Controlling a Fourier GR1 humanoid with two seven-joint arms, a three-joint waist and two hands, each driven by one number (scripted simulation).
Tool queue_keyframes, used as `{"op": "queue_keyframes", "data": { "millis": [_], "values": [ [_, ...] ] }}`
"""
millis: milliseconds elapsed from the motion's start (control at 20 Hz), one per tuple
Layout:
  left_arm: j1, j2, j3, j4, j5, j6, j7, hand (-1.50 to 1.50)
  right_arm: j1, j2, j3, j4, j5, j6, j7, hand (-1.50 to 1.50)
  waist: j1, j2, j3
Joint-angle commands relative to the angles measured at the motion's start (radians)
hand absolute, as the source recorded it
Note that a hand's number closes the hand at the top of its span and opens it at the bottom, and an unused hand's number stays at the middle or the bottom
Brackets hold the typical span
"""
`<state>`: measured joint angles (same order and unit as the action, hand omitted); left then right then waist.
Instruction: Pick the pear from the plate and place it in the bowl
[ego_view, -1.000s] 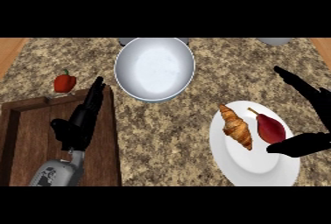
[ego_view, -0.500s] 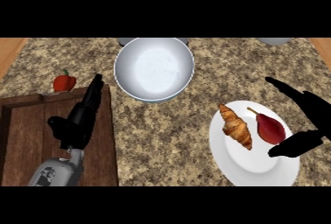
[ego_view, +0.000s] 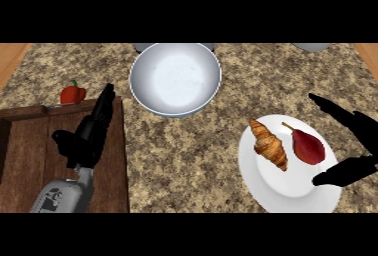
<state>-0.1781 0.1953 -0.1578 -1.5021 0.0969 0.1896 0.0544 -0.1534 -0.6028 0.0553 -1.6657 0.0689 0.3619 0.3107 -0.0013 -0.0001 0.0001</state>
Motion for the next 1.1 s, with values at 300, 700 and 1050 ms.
{"op": "queue_keyframes", "data": {
  "millis": [300,700,1050],
  "values": [
    [0.025,-0.084,-0.007,0.027,-0.069,-0.007,-0.025,0.0,0.067,0.109,-0.087,-0.011,0.011,0.071,-0.05,-1.5,-0.001,0.0,0.0],
    [0.051,-0.03,0.07,-0.076,-0.038,-0.084,0.039,0.0,0.033,0.167,-0.139,0.115,0.029,0.112,-0.086,-1.5,0.003,0.0,0.0],
    [0.006,-0.11,0.05,-0.049,-0.118,-0.042,0.059,0.0,0.039,0.238,-0.124,0.137,0.148,0.084,-0.13,-1.5,0.001,0.0,0.0]
  ]
}}
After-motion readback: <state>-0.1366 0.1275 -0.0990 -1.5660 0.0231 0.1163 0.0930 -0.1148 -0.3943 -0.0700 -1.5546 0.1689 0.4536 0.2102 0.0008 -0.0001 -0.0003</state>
